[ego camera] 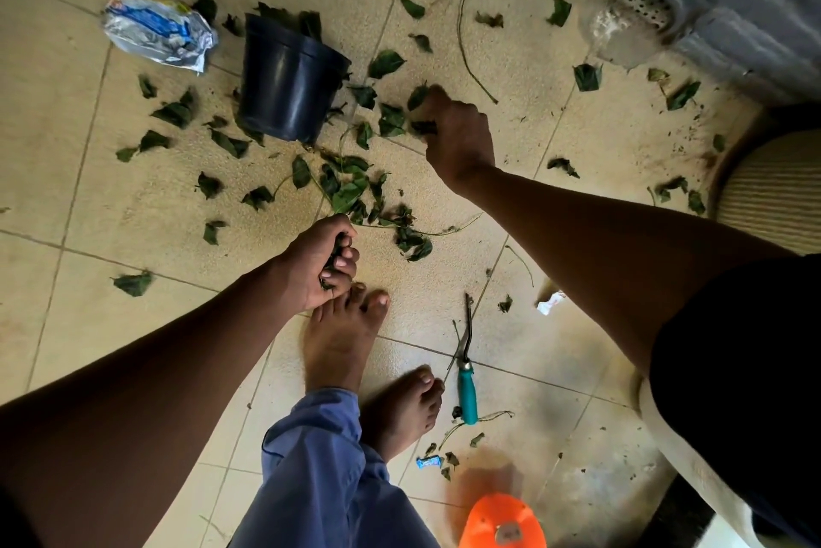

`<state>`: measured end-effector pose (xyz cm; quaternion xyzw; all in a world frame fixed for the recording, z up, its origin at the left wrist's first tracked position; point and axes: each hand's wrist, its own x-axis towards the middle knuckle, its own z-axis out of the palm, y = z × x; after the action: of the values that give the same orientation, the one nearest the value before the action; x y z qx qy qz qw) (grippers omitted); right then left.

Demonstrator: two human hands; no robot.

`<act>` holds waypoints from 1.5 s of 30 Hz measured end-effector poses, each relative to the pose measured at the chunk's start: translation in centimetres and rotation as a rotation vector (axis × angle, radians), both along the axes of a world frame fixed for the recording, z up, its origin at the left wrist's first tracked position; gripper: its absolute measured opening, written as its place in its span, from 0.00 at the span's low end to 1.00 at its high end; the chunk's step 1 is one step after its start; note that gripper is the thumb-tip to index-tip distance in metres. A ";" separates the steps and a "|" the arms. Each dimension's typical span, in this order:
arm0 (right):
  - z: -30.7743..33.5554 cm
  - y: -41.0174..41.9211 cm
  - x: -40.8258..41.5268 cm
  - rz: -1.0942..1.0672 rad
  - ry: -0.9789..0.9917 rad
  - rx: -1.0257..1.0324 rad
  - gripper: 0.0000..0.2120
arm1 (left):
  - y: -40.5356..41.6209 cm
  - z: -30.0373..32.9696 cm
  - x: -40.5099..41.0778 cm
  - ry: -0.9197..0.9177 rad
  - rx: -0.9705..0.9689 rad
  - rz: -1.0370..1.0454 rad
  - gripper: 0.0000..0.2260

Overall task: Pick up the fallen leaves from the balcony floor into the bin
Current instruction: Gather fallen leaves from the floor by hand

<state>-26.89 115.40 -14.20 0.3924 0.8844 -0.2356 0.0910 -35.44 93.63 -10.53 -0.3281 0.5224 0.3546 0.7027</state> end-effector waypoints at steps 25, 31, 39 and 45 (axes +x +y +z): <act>0.0 -3.0 -2.7 0.458 -0.130 0.063 0.12 | -1.5 0.0 -0.6 0.004 -0.016 0.117 0.14; -0.6 -2.4 -1.7 0.242 -0.125 0.052 0.14 | -2.6 0.3 -1.4 0.014 -0.026 0.138 0.14; 0.3 -0.1 -0.6 -0.392 0.166 -0.226 0.17 | -3.2 0.4 -0.9 0.028 -0.021 0.157 0.13; 0.0 0.8 -0.2 -0.323 0.099 -0.332 0.26 | -2.7 0.3 -0.3 0.028 -0.025 0.157 0.13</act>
<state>-27.07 116.24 -14.16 0.4965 0.7626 -0.4083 0.0719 -35.78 90.90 -10.19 -0.3717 0.5094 0.4066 0.6611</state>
